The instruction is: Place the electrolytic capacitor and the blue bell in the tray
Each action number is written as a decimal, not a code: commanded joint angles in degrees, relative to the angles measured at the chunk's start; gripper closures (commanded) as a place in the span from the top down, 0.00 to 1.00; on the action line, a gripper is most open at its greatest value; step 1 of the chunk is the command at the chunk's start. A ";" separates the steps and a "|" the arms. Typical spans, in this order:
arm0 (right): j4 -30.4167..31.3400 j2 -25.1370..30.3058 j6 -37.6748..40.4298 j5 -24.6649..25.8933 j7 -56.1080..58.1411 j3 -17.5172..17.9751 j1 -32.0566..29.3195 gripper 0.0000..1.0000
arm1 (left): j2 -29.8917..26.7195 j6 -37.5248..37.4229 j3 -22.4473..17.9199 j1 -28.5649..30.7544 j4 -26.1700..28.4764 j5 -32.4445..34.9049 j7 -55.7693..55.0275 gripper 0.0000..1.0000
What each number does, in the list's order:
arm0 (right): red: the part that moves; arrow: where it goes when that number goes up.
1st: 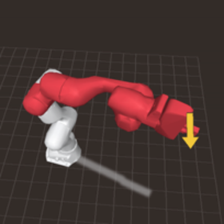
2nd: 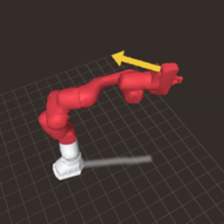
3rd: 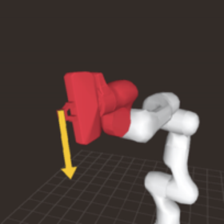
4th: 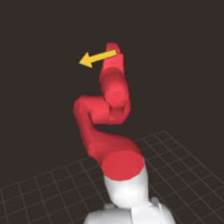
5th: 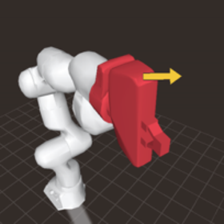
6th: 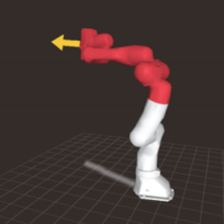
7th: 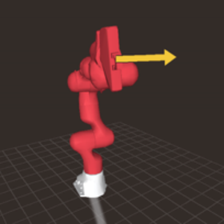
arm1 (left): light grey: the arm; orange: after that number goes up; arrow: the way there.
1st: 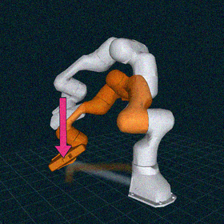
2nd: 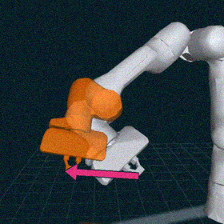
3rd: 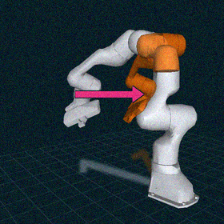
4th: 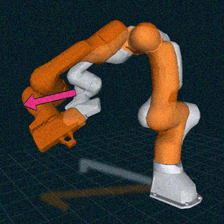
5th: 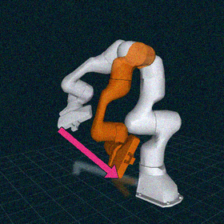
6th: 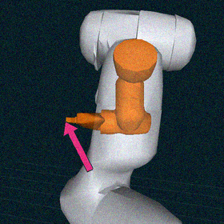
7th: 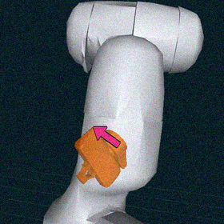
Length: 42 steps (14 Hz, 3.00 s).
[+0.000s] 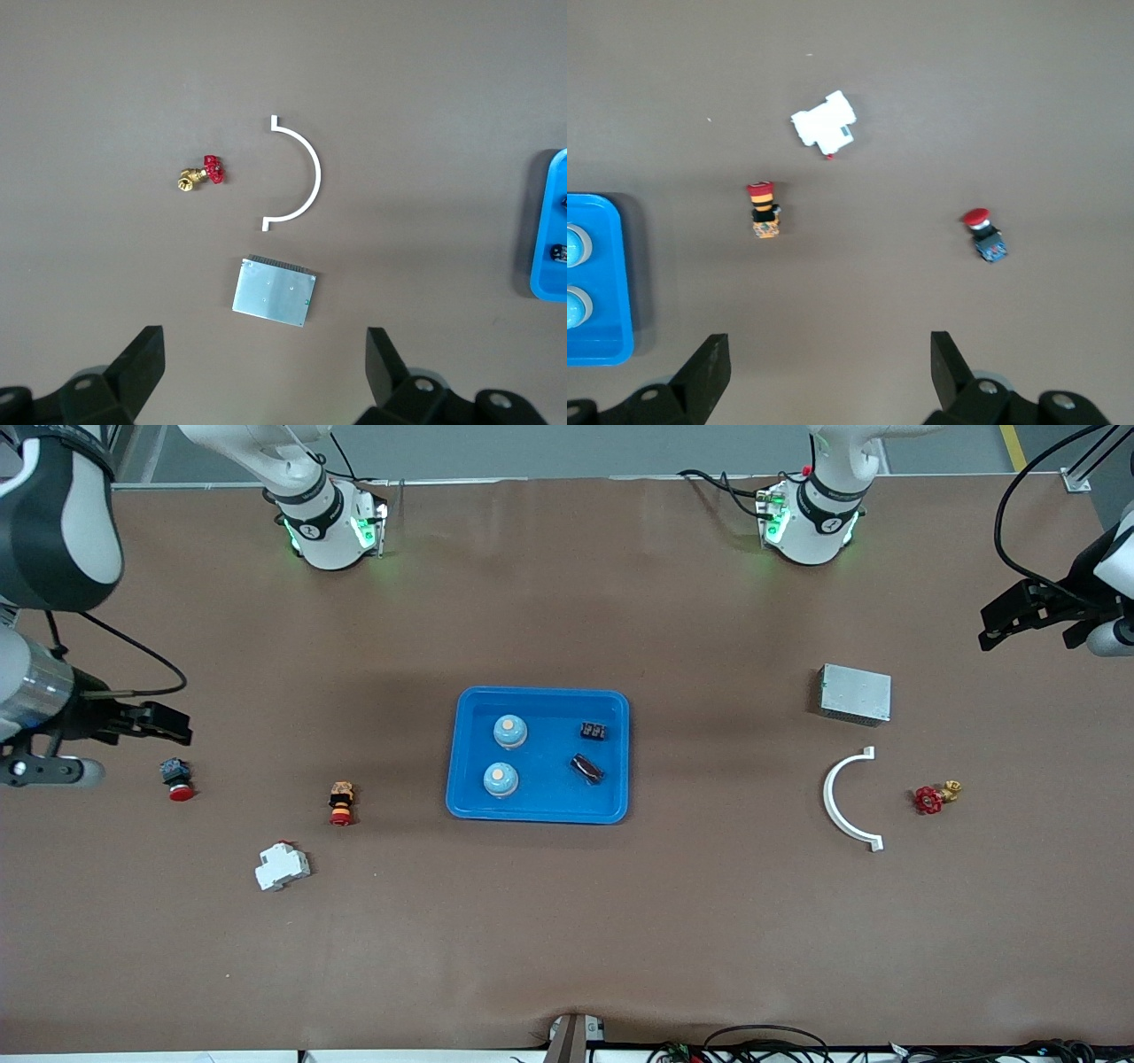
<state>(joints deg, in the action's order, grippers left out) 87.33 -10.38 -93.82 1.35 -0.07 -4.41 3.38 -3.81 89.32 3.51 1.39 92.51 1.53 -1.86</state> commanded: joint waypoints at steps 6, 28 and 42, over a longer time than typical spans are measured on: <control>1.09 7.64 2.84 1.02 6.39 1.07 -6.09 1.00 | -0.85 -1.52 -0.08 0.46 0.12 -0.30 0.89 1.00; 1.35 13.10 5.84 -1.09 5.17 1.60 -8.92 1.00 | 0.12 -2.31 0.45 0.72 -1.46 -0.38 0.98 1.00; 5.22 14.59 1.88 -1.09 3.15 1.77 -8.56 1.00 | 0.03 -2.49 3.18 0.72 -3.92 -1.79 -0.86 1.00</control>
<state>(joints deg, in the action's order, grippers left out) 90.73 2.34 -91.22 -0.49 4.43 -3.69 -4.47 -3.77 87.81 6.33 1.54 89.56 1.23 -2.36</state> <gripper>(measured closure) 0.000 0.000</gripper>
